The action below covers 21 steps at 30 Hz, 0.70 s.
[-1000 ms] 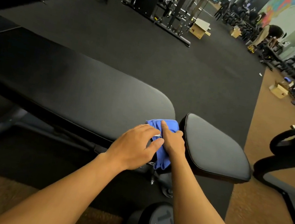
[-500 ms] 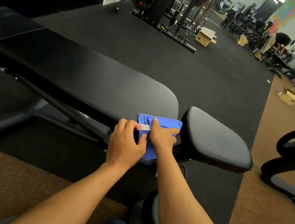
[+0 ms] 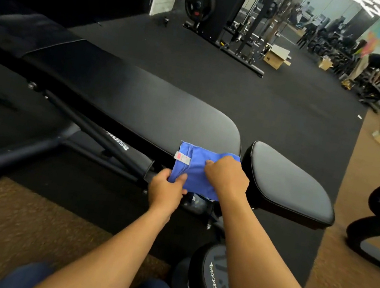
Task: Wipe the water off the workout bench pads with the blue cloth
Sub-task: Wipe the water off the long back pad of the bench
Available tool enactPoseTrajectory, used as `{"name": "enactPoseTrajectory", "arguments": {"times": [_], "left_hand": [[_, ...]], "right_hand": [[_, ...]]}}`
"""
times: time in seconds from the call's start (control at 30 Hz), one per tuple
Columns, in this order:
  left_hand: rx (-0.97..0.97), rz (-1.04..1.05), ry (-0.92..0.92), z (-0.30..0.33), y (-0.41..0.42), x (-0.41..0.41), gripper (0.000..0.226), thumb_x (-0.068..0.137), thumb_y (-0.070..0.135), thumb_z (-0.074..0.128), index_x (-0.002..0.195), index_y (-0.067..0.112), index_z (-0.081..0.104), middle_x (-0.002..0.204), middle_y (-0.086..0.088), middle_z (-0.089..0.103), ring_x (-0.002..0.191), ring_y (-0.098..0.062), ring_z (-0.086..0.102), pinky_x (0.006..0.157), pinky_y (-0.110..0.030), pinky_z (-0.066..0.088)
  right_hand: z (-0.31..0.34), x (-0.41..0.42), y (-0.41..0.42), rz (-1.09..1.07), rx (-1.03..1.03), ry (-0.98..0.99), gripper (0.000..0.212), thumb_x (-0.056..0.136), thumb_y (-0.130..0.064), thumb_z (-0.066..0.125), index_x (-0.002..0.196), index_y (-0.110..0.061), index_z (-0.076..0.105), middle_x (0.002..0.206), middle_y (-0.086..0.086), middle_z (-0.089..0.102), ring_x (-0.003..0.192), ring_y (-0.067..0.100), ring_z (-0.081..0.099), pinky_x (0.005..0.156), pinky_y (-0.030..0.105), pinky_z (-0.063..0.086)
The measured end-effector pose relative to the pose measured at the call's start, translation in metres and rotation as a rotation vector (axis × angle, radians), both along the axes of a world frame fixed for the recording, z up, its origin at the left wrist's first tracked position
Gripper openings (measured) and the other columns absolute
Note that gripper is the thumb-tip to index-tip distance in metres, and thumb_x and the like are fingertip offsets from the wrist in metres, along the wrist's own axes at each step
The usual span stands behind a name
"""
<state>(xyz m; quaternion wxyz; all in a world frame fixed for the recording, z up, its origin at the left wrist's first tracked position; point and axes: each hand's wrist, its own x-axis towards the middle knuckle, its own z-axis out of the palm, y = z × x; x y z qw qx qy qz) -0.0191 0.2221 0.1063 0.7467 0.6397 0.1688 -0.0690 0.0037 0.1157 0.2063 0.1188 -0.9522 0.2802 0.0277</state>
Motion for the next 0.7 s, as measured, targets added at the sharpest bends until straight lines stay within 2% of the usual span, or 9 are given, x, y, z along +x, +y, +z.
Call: {"name": "enactPoseTrajectory", "arguments": {"times": [0.13,0.27,0.33,0.4,0.47,0.57,0.63,0.7], "left_hand": [[0.02,0.042,-0.046,-0.004,-0.001,0.007,0.015,0.095,0.025,0.07,0.082,0.02,0.064,0.093,-0.005,0.07,0.071,-0.015,0.072,0.063,-0.032,0.059],[0.103,0.182,-0.05,-0.006,-0.009,0.008,0.017,0.094,0.025,0.072,0.083,0.016,0.061,0.112,-0.002,0.046,0.08,-0.016,0.059,0.064,-0.013,0.042],[0.032,0.294,-0.014,-0.007,-0.015,0.007,0.018,0.091,0.025,0.075,0.09,0.021,0.057,0.116,-0.005,0.047,0.081,-0.018,0.062,0.064,-0.014,0.046],[-0.136,0.389,0.092,-0.01,-0.024,0.008,0.037,0.084,0.03,0.081,0.099,0.024,0.048,0.113,-0.009,0.058,0.083,-0.024,0.069,0.064,-0.026,0.056],[-0.326,0.458,0.239,-0.011,-0.034,0.008,0.05,0.081,0.034,0.084,0.105,0.019,0.044,0.103,-0.01,0.064,0.083,-0.026,0.072,0.059,-0.028,0.056],[-0.383,0.475,0.312,-0.007,-0.049,0.004,0.045,0.088,0.047,0.074,0.102,0.009,0.056,0.094,-0.008,0.069,0.085,-0.025,0.07,0.057,-0.024,0.046],[-0.447,0.47,0.292,-0.001,-0.059,0.006,0.045,0.097,0.054,0.058,0.106,0.011,0.063,0.1,-0.006,0.071,0.087,-0.02,0.068,0.064,-0.026,0.05],[-0.593,0.468,0.287,0.01,-0.066,0.011,0.041,0.099,0.059,0.049,0.113,0.024,0.065,0.111,-0.002,0.07,0.096,-0.019,0.068,0.083,-0.034,0.057]], "right_hand": [[-0.001,0.0,-0.008,0.054,-0.069,-0.099,0.045,0.092,-0.047,0.058,0.13,-0.023,0.054,0.124,0.008,0.062,0.11,0.034,0.061,0.075,0.034,0.037],[-0.003,0.007,-0.015,0.255,-0.098,-0.162,0.065,0.091,-0.041,0.064,0.149,-0.032,0.036,0.125,0.008,0.058,0.111,0.035,0.059,0.077,0.038,0.044],[-0.008,0.013,-0.015,0.332,-0.049,-0.187,0.051,0.092,-0.033,0.063,0.141,-0.031,0.049,0.12,0.006,0.059,0.11,0.033,0.059,0.08,0.037,0.046],[-0.014,0.014,-0.014,0.399,-0.049,-0.21,0.025,0.094,-0.024,0.059,0.118,-0.028,0.066,0.102,0.001,0.057,0.099,0.029,0.06,0.071,0.033,0.039],[-0.017,0.014,-0.014,0.425,-0.072,-0.249,0.014,0.094,-0.021,0.057,0.101,-0.024,0.068,0.09,-0.004,0.052,0.089,0.026,0.058,0.065,0.032,0.034],[-0.02,0.017,-0.013,0.464,-0.112,-0.295,0.011,0.094,-0.019,0.056,0.091,-0.019,0.067,0.088,-0.002,0.056,0.08,0.024,0.053,0.061,0.032,0.032],[-0.022,0.021,-0.012,0.499,-0.121,-0.326,0.011,0.093,-0.015,0.056,0.088,-0.014,0.066,0.087,0.002,0.058,0.075,0.022,0.049,0.06,0.032,0.028],[-0.025,0.025,-0.01,0.55,-0.1,-0.359,0.011,0.091,-0.011,0.056,0.085,-0.009,0.065,0.082,0.004,0.056,0.075,0.026,0.051,0.061,0.033,0.029]]}}
